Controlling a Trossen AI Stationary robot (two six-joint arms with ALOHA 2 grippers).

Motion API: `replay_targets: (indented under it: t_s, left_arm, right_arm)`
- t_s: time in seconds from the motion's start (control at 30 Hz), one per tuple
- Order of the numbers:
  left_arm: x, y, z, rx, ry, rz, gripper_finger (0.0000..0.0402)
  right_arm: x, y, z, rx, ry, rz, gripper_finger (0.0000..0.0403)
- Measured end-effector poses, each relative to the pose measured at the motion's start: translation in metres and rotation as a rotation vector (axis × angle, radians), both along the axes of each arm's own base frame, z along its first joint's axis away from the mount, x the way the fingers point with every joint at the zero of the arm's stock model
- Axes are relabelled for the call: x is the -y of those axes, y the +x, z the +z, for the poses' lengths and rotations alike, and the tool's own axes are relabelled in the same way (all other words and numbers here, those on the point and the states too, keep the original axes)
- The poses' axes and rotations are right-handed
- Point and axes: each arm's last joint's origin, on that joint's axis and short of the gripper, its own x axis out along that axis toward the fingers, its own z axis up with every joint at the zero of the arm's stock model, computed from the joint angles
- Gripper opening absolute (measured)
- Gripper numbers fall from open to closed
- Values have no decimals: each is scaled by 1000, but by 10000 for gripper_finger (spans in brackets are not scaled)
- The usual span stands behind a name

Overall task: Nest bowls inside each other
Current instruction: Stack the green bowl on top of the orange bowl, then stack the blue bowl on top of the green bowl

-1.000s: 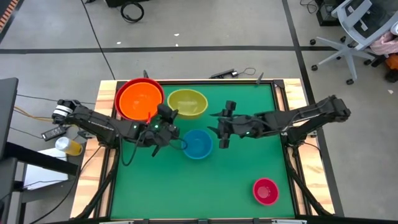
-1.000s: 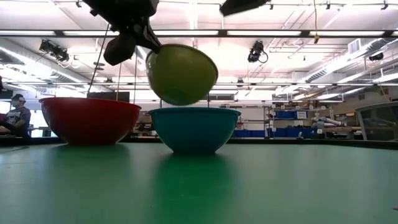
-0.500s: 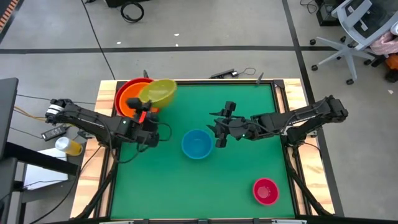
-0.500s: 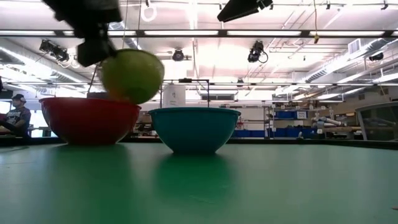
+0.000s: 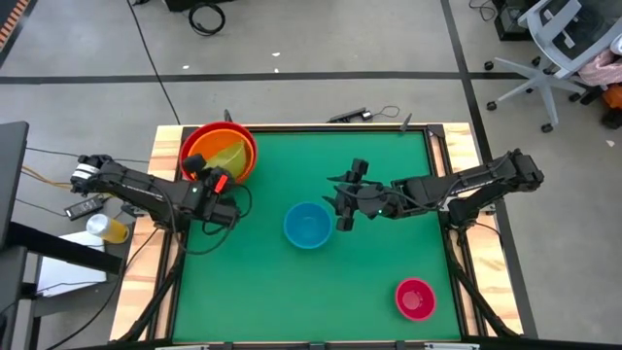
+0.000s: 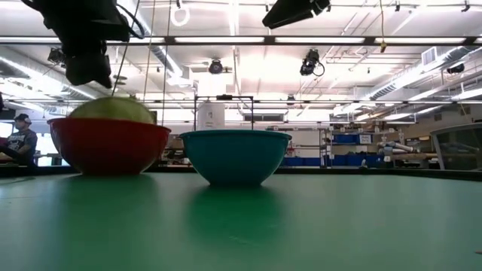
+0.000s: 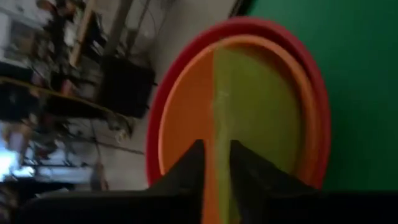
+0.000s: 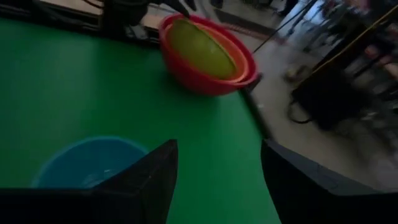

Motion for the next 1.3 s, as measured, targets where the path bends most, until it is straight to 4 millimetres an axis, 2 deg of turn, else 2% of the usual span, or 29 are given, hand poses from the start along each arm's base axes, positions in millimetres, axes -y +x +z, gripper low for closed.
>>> replay_targets:
  t_s: [0.13, 0.23, 0.33, 0.4, 0.6, 0.83, 1.03, 1.17, 1.3]
  left_arm:
    - [0, 0, -1, 47, -58, 52, 165]
    - [1, 1, -3, 60, -103, 59, 229]
    - [3, 5, -5, 49, -176, 34, 272]
    - [4, 9, -5, 68, -205, 16, 286]
    - [10, 27, -4, 204, -242, -64, 292]
    - [22, 61, 7, 418, -381, -314, 292]
    - [25, 69, 13, 511, -401, -359, 292]
    - [25, 69, 13, 511, -403, -355, 292]
    - [25, 68, 12, 501, -403, -353, 292]
  right_arm:
    - [-1, 2, -8, -19, 145, 22, 233]
    - [-3, 10, -24, -53, 207, -6, 233]
    - [-4, 19, -44, -99, 227, -35, 233]
    - [-3, 26, -57, -127, 241, -61, 233]
    - [11, 45, -91, -176, 311, -145, 233]
    - [37, 57, -120, -224, 407, -233, 233]
    - [54, 63, -147, -296, 439, -279, 220]
    - [59, 66, -164, -367, 481, -221, 181]
    - [61, 71, -166, -353, 508, -173, 90]
